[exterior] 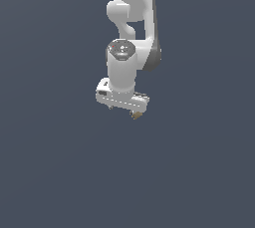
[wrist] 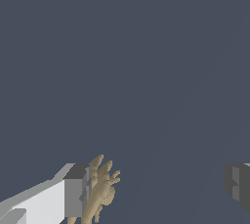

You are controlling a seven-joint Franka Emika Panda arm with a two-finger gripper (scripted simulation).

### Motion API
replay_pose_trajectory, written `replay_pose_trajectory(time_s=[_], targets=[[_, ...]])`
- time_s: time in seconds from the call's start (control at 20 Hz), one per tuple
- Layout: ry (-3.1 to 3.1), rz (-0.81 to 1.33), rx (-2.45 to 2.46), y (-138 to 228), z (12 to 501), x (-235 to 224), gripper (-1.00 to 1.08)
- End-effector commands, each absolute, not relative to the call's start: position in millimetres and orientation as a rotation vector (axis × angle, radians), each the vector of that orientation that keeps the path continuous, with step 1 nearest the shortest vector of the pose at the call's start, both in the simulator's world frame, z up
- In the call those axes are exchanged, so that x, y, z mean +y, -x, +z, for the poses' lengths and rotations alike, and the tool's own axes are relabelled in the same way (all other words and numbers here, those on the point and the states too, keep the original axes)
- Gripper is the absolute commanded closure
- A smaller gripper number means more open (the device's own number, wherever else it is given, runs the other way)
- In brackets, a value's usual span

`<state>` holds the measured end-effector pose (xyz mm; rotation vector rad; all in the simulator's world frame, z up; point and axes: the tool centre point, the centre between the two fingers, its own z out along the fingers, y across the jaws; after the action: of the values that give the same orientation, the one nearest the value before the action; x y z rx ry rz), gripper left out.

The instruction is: Pick up the object and move it to a goal position.

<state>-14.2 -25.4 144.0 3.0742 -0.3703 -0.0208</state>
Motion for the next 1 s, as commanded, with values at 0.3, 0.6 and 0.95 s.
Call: replay_pose_trajectory(time_s=[0.3, 0.6, 0.95], targets=[[-3.046, -0.009, -0.658, 35.5, 124.7, 7.2, -0.92], [-3.008, -0.004, -0.862, 52.4, 112.0, 27.7, -0.92], [-2.964, -0.001, -1.03, 67.5, 102.1, 43.1, -0.92]])
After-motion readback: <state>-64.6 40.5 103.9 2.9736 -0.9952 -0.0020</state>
